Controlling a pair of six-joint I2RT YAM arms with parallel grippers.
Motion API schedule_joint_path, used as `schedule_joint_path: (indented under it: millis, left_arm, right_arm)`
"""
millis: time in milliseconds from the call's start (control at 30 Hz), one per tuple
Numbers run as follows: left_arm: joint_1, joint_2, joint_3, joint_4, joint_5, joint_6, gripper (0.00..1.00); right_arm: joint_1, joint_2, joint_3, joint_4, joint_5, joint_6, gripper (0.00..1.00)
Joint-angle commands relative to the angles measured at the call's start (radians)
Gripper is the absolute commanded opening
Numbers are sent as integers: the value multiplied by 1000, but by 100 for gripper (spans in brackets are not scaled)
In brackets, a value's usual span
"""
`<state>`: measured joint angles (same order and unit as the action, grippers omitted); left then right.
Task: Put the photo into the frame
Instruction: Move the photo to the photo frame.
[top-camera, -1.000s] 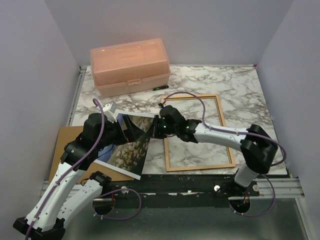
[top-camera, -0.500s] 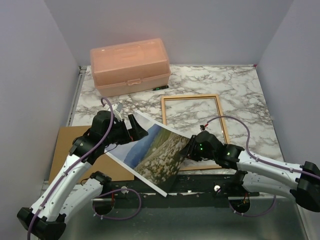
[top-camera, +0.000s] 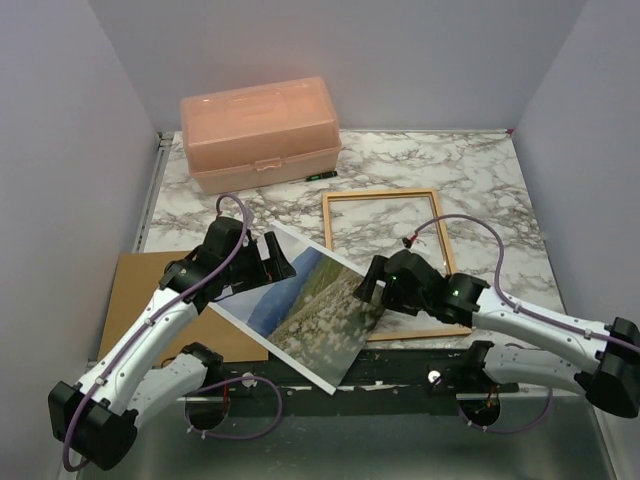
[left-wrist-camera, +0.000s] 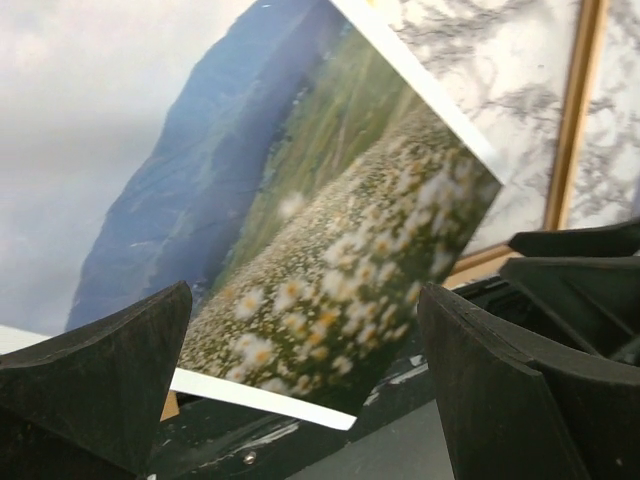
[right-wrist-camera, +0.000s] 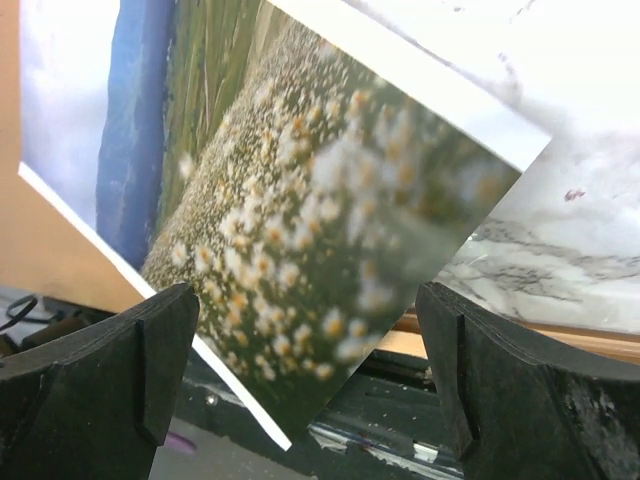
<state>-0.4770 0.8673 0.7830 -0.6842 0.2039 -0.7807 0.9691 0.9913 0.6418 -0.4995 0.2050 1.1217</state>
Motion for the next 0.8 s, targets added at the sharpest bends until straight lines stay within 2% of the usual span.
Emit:
schedule_joint_path:
  millis: [0, 200, 333, 533, 700, 767]
  left_arm:
    - [7, 27, 4, -73, -110, 42, 98]
    - [6, 13, -17, -54, -92, 67, 98]
    - [6, -42, -23, -20, -64, 77, 98]
    - [5, -140, -43, 101, 46, 74, 99]
    - [5, -233, -119, 281, 162, 38, 99]
    - [6, -250, -131, 306, 173, 31, 99]
  right_arm:
    - [2, 103, 137, -156, 143, -107, 100]
    - [-35, 328, 281, -165, 78, -295, 100]
    - [-82, 425, 332, -92, 5, -408, 100]
    - [-265, 536, 347, 99, -264, -547, 100]
    - [-329, 651, 437, 153, -389, -648, 100]
    - [-339, 698, 474, 173, -456, -688, 100]
